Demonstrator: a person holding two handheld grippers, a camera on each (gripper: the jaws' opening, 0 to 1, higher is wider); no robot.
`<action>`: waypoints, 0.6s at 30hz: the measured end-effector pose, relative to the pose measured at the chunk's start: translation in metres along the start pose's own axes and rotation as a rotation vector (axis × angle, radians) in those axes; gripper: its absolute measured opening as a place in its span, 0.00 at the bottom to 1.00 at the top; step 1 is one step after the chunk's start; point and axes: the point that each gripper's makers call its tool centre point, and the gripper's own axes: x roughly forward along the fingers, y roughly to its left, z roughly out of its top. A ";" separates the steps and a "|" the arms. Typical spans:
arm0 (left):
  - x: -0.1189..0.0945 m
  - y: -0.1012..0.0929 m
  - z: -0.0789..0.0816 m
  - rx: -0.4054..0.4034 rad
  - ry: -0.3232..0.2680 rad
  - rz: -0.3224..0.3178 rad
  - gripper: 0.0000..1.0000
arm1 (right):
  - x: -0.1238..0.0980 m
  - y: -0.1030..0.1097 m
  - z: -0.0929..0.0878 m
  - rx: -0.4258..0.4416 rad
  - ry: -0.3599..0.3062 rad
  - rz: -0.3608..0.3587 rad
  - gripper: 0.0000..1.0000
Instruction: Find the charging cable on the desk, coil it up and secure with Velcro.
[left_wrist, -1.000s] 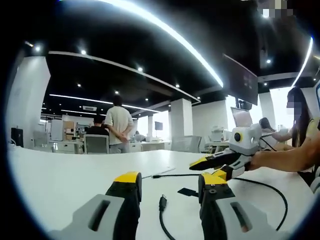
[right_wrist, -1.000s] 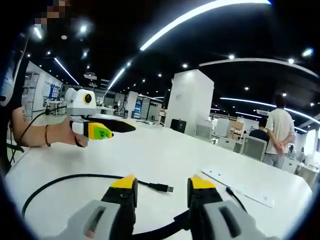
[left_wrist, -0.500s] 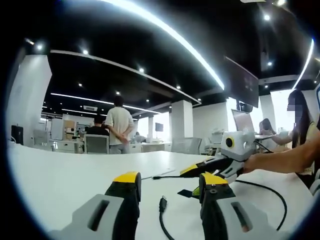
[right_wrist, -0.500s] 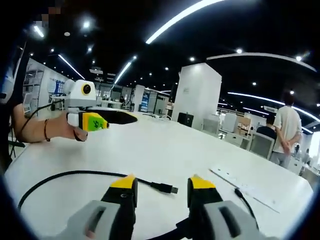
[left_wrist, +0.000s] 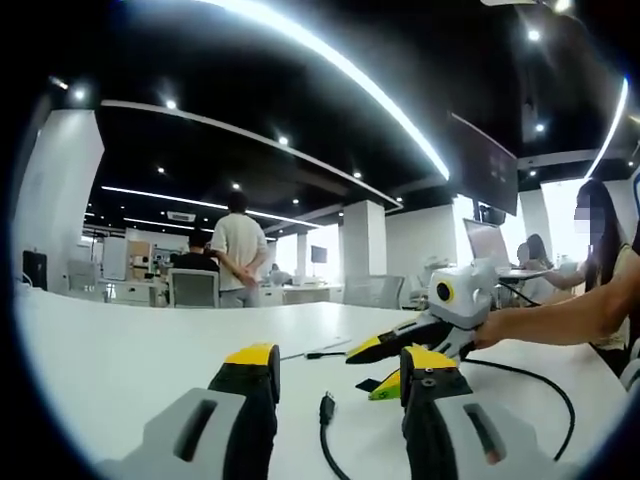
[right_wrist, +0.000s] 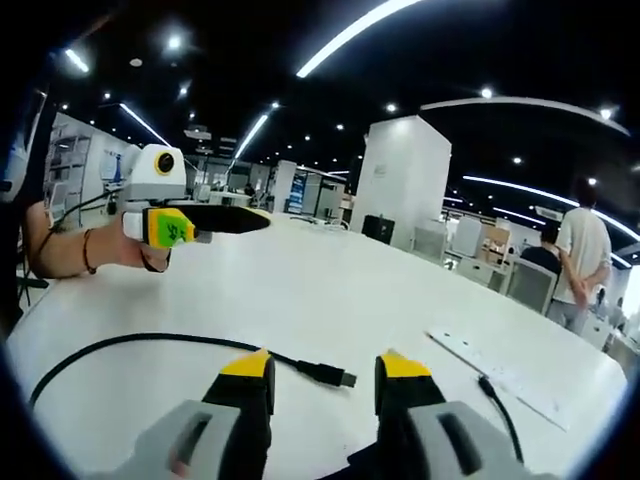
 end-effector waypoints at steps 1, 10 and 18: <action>0.000 0.000 0.000 -0.001 -0.001 0.001 0.49 | 0.002 0.001 0.001 -0.001 0.001 0.002 0.41; -0.002 0.002 0.002 -0.005 -0.008 0.008 0.49 | 0.012 0.000 -0.004 0.002 0.015 0.025 0.41; -0.003 0.002 0.004 -0.012 -0.014 0.008 0.49 | 0.017 -0.001 -0.009 0.019 0.033 0.063 0.41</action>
